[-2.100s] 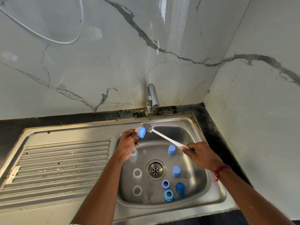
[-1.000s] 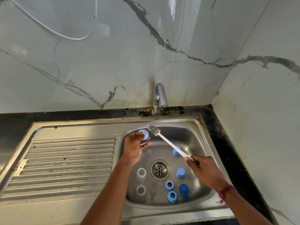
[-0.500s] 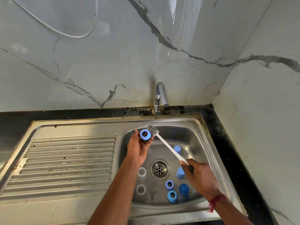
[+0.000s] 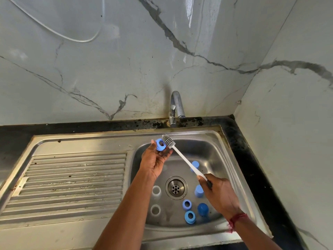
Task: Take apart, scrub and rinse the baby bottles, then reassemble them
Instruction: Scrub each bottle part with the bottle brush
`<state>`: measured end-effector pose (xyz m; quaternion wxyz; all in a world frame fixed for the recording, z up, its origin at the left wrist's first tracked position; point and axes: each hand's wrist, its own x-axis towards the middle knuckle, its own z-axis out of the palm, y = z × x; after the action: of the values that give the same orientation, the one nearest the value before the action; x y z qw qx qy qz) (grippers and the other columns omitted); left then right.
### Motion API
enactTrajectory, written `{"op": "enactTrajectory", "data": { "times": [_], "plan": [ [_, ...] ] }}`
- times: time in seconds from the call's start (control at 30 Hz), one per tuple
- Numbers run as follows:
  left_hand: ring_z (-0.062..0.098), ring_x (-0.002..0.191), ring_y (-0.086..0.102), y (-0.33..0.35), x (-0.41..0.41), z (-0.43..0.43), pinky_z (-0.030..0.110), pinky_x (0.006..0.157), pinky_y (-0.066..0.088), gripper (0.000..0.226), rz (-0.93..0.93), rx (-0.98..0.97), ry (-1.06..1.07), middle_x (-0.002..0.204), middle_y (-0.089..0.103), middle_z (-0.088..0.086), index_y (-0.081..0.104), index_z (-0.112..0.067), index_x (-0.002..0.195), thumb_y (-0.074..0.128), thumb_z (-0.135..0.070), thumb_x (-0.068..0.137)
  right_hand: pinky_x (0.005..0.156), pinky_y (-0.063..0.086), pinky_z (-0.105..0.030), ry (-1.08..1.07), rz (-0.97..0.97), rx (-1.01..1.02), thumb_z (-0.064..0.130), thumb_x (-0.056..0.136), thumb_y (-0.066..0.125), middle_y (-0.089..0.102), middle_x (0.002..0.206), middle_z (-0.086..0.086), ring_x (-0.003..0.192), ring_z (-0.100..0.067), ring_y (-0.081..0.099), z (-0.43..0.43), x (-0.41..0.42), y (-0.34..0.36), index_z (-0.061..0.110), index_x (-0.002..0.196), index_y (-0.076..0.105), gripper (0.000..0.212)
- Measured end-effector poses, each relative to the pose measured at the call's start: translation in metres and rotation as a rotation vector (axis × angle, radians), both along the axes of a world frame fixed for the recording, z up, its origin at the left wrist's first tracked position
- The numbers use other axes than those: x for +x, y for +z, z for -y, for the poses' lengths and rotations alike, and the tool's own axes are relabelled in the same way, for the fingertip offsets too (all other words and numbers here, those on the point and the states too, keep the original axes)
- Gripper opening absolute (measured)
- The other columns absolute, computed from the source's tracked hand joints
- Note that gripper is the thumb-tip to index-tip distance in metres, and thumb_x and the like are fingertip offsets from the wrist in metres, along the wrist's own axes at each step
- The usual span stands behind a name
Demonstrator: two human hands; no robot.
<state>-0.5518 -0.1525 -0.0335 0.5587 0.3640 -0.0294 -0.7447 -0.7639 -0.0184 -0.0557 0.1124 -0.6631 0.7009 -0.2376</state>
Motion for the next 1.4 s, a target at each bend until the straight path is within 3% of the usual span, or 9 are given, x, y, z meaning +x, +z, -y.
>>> {"op": "enactTrajectory", "data": {
  "times": [0.2,0.33,0.43,0.6,0.77,0.9,1.03,1.2,1.4],
  "plan": [
    [0.031,0.097,0.066,0.004,-0.014,-0.006,0.043,0.084,0.059,0.016,0.081,-0.032,0.019,0.109,0.066,0.022,0.062,0.0,0.107,0.055,-0.013,0.1,0.038,0.029,-0.017,0.016,0.017,-0.046,0.053,0.095,0.042,0.038,0.043,0.007,0.037,-0.009,0.036,0.011,0.009,0.012,0.027,0.071,0.051,0.037],
    [0.03,0.1,0.065,0.005,-0.008,0.001,0.045,0.093,0.052,0.024,0.066,0.026,0.111,0.12,0.063,0.023,0.058,0.003,0.116,0.056,-0.013,0.099,0.039,0.038,-0.018,0.036,-0.004,0.002,0.06,0.096,0.037,0.053,0.049,0.004,0.04,-0.01,0.047,0.001,0.012,0.001,0.023,0.076,0.057,0.046],
    [0.028,0.096,0.065,0.003,-0.003,0.007,0.044,0.092,0.051,0.032,0.088,0.049,0.143,0.111,0.063,0.021,0.056,0.006,0.124,0.055,-0.016,0.1,0.041,0.043,-0.027,0.038,0.056,-0.012,0.072,0.093,0.026,0.057,0.052,0.001,0.043,-0.015,0.051,-0.011,0.013,-0.013,0.022,0.074,0.058,0.063],
    [0.027,0.093,0.066,0.003,-0.008,-0.001,0.038,0.081,0.059,0.015,0.065,0.06,0.098,0.103,0.066,0.018,0.061,0.0,0.106,0.056,-0.012,0.099,0.047,0.05,-0.034,0.001,0.054,0.007,0.072,0.093,0.028,0.06,0.055,0.0,0.048,-0.013,0.058,-0.002,0.013,-0.015,0.024,0.073,0.055,0.059],
    [0.027,0.093,0.066,0.0,-0.014,-0.002,0.04,0.088,0.056,0.018,0.051,0.071,0.08,0.103,0.067,0.018,0.06,0.001,0.111,0.057,-0.01,0.097,0.038,0.04,-0.029,-0.008,0.031,-0.025,0.067,0.095,0.033,0.043,0.045,0.005,0.038,-0.013,0.04,-0.001,0.025,-0.003,0.023,0.071,0.054,0.054],
    [0.023,0.085,0.066,0.0,-0.006,0.005,0.037,0.071,0.061,0.016,0.023,0.095,0.135,0.095,0.066,0.016,0.06,-0.002,0.106,0.06,-0.015,0.097,0.039,0.021,-0.013,0.013,0.027,-0.034,0.059,0.095,0.041,0.025,0.04,0.011,0.035,-0.01,0.035,-0.014,0.035,-0.002,0.027,0.064,0.043,0.045],
    [0.022,0.084,0.066,-0.004,-0.005,-0.001,0.037,0.077,0.059,0.02,0.032,0.081,0.106,0.096,0.066,0.016,0.06,-0.001,0.11,0.061,-0.013,0.095,0.039,0.023,-0.015,-0.006,0.064,-0.016,0.063,0.094,0.039,0.027,0.04,0.01,0.035,-0.012,0.033,-0.015,0.038,-0.003,0.026,0.064,0.043,0.047],
    [0.03,0.095,0.067,-0.008,-0.005,-0.009,0.044,0.085,0.058,0.05,-0.047,-0.002,0.116,0.108,0.067,0.022,0.058,0.003,0.117,0.07,-0.017,0.072,0.038,0.027,-0.021,-0.016,0.076,-0.003,0.065,0.091,0.034,0.028,0.042,0.009,0.035,-0.013,0.028,-0.003,0.041,0.004,0.029,0.063,0.038,0.047],
    [0.032,0.099,0.067,-0.012,0.008,-0.009,0.042,0.08,0.061,0.032,-0.074,-0.011,0.132,0.111,0.067,0.022,0.059,0.004,0.115,0.062,-0.014,0.088,0.039,0.033,-0.025,0.005,0.122,0.036,0.066,0.091,0.037,0.03,0.042,0.007,0.039,-0.015,0.032,-0.003,0.04,0.001,0.031,0.059,0.034,0.047]
  ]
}}
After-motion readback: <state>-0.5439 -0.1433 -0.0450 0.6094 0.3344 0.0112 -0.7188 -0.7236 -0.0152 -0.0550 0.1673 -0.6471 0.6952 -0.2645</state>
